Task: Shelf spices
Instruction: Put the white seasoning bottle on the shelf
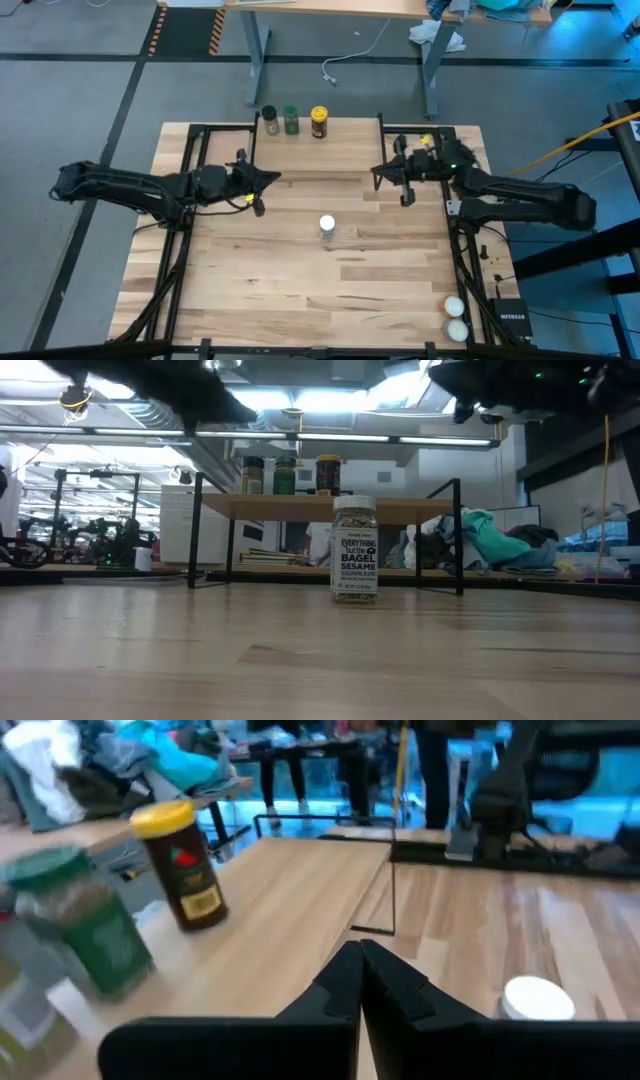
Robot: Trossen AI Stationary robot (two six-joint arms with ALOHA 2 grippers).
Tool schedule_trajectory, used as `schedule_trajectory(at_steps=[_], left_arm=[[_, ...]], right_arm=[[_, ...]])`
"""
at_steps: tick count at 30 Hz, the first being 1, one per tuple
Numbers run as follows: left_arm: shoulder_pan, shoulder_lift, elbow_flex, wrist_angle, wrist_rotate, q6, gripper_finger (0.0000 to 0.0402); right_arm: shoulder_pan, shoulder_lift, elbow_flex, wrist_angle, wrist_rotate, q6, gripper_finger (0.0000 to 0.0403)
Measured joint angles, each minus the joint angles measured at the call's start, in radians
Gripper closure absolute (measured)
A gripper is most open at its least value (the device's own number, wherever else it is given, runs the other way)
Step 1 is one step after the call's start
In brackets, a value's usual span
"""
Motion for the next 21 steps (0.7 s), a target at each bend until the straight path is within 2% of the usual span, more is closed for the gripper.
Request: schedule_trajectory(at_steps=[5, 10, 16, 21], left_arm=[[0.002, 0.001, -0.152, 0.195, 0.0, -0.084, 0.0401], [-0.008, 0.001, -0.198, 0.236, -0.001, -0.131, 0.0401], [-0.072, 0.001, -0.243, 0.238, -0.003, -0.175, 0.0401], [-0.099, 0.001, -0.3, 0.338, -0.014, -0.166, 0.0401]], right_arm=[[0.097, 0.192, 0.077, 0.092, 0.019, -0.016, 0.0397], [0.204, 0.381, 0.221, 0.053, 0.165, -0.052, 0.0379], [0.324, 0.547, 0.354, 0.0, 0.318, -0.003, 0.0289], [0.407, 0.593, 0.456, -0.148, 0.439, 0.063, 0.0196]])
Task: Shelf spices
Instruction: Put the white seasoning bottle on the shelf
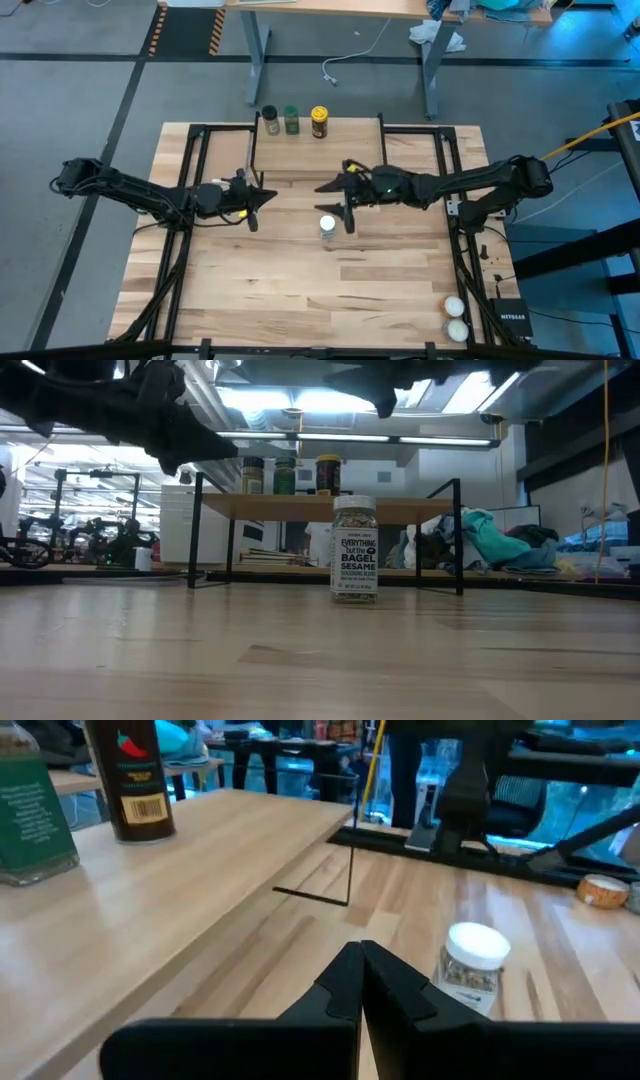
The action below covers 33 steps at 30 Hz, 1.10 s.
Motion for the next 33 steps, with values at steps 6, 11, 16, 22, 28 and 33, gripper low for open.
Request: schedule_trajectory(at_steps=[6, 11, 16, 22, 28, 33], left_arm=[[-0.017, 0.0, -0.043, 0.056, 0.0, 0.016, 0.0401], [-0.017, 0.0, -0.05, 0.135, 0.012, 0.044, 0.0401], [-0.017, 0.0, -0.05, 0.162, 0.061, 0.061, 0.0401], [-0.017, 0.0, -0.05, 0.158, 0.064, 0.064, 0.0401], [-0.017, 0.0, -0.05, 0.159, 0.064, 0.086, 0.0401], [-0.016, 0.0, -0.05, 0.159, 0.063, 0.092, 0.0401]], right_arm=[[0.112, 0.002, 0.129, -0.298, 0.209, 0.079, 0.0125], [0.185, 0.002, 0.21, -0.497, 0.366, 0.206, 0.0114], [0.212, 0.022, 0.225, -0.627, 0.407, 0.377, 0.0114], [0.21, 0.135, 0.225, -0.633, 0.373, 0.419, 0.0114], [0.203, 0.201, 0.224, -0.643, 0.374, 0.433, 0.0114], [0.203, 0.222, 0.224, -0.705, 0.397, 0.433, 0.0114]])
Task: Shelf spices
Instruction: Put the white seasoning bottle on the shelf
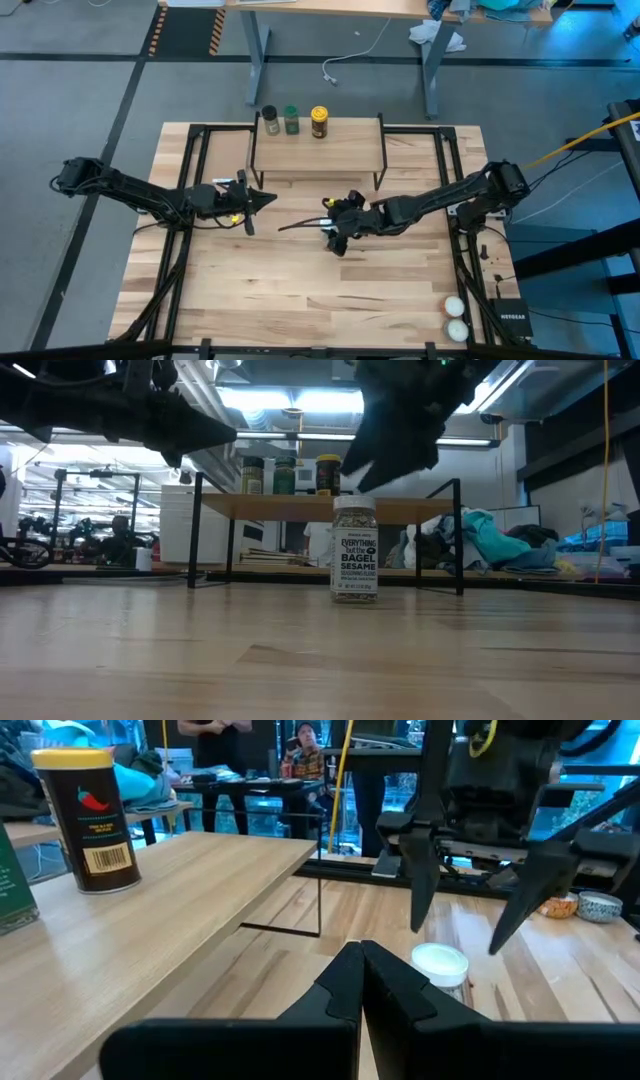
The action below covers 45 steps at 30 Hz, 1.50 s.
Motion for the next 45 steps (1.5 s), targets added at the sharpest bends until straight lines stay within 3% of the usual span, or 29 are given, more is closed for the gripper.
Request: schedule_trajectory(at_steps=[4, 13, 24, 32, 42, 45], left_arm=[[0.0, 0.0, 0.0, 0.0, 0.0, 0.008, 0.0401], [0.003, 0.0, 0.0, -0.002, 0.0, 0.002, 0.0401], [0.002, 0.0, 0.001, -0.005, 0.0, -0.023, 0.0401], [0.002, 0.0, 0.001, -0.01, 0.0, -0.029, 0.0401], [-0.008, 0.0, 0.001, -0.011, 0.0, -0.048, 0.0401], [-0.01, 0.0, 0.001, -0.011, 0.0, -0.049, 0.0401]], right_arm=[[-0.013, 0.009, 0.0, -0.026, 0.009, -0.001, 0.0114], [-0.033, 0.01, 0.0, -0.03, -0.086, 0.032, 0.0113], [-0.033, 0.083, 0.001, -0.009, -0.073, 0.054, 0.0113], [-0.033, 0.144, 0.082, -0.023, -0.05, 0.026, 0.0115], [-0.033, 0.154, 0.09, -0.069, -0.084, 0.03, 0.0194], [-0.033, 0.153, 0.09, -0.069, -0.095, 0.024, 0.0195]])
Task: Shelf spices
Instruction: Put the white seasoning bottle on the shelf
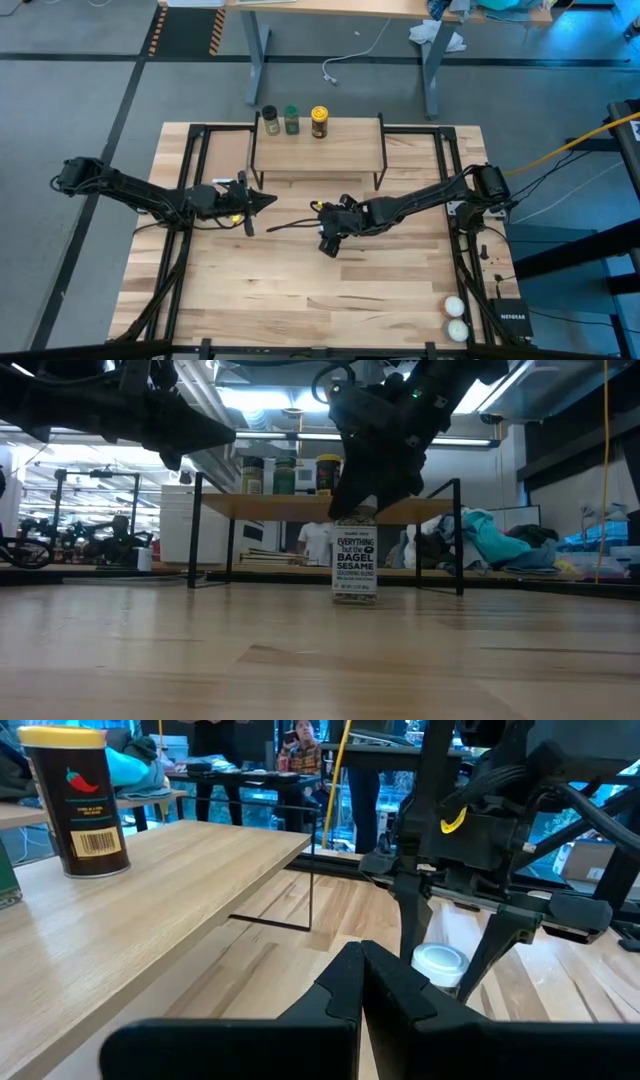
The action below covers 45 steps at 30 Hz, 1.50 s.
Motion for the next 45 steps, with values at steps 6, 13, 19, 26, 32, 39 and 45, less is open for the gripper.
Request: schedule_trajectory(at_steps=[6, 13, 19, 26, 32, 39, 45], left_arm=[[0.0, 0.0, 0.0, 0.0, 0.0, -0.003, 0.0401], [0.0, 0.0, 0.0, 0.0, 0.0, -0.004, 0.0401], [0.0, 0.0, 0.0, -0.001, 0.0, -0.007, 0.0401], [0.0, 0.0, 0.0, -0.004, 0.0, -0.012, 0.0401], [-0.013, 0.0, 0.0, -0.007, 0.0, -0.014, 0.0401], [-0.017, 0.0, 0.0, -0.009, 0.0, -0.015, 0.0401], [-0.017, 0.0, 0.0, -0.023, 0.0, -0.03, 0.0401]], right_arm=[[0.0, -0.001, 0.0, 0.002, -0.025, -0.024, 0.0195], [0.0, 0.0, 0.007, 0.042, -0.055, -0.052, 0.0195], [0.001, 0.0, 0.077, 0.001, -0.055, -0.091, 0.0195], [0.001, 0.0, 0.215, -0.122, -0.046, -0.162, 0.0195], [0.001, 0.0, 0.382, -0.212, -0.019, -0.288, 0.0195], [0.001, 0.0, 0.637, -0.393, 0.103, -0.493, 0.0195], [0.0, 0.0, 0.858, -0.57, 0.228, -0.592, 0.0195]])
